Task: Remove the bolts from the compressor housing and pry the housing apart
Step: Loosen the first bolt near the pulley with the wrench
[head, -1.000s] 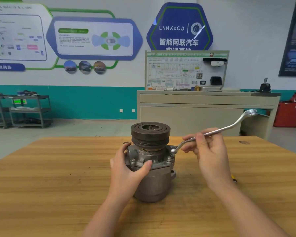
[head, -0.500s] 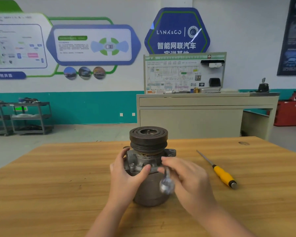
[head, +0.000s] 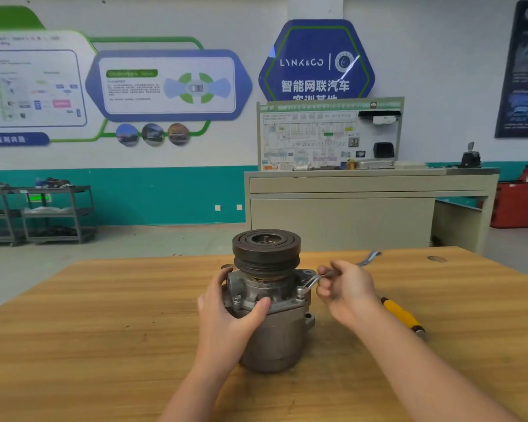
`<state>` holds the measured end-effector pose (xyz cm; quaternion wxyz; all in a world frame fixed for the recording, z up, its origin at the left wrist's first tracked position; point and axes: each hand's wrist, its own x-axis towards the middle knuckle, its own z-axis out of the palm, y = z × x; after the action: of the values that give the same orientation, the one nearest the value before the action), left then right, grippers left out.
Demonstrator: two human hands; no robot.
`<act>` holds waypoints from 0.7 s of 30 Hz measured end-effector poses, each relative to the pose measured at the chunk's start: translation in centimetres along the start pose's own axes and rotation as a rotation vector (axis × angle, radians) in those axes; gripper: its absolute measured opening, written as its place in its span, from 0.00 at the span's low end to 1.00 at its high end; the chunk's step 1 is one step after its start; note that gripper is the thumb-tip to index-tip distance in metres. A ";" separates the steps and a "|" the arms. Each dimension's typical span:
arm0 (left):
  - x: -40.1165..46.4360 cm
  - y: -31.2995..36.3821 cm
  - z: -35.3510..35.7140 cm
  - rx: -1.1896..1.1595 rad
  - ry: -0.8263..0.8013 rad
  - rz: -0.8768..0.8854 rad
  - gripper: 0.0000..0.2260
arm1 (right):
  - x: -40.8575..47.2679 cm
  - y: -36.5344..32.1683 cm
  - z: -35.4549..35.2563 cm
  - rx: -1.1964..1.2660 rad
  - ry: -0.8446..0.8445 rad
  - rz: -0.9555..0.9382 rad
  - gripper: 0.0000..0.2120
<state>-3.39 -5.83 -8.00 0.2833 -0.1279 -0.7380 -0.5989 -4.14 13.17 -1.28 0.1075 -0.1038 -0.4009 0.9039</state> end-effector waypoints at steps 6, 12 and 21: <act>0.1 -0.2 -0.1 0.006 0.001 0.007 0.34 | -0.5 -1.8 -1.2 0.292 -0.147 0.090 0.09; 0.2 -0.5 -0.1 0.017 -0.004 0.004 0.34 | -3.0 -0.5 -2.0 -0.156 -0.210 -0.546 0.07; 0.1 0.2 -0.2 0.019 0.010 -0.018 0.40 | -5.1 1.0 -1.8 -0.714 -0.352 -1.079 0.08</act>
<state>-3.32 -5.97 -7.78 0.2827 -0.1154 -0.7435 -0.5950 1.09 12.41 -2.66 0.4362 0.2311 -0.6825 0.5390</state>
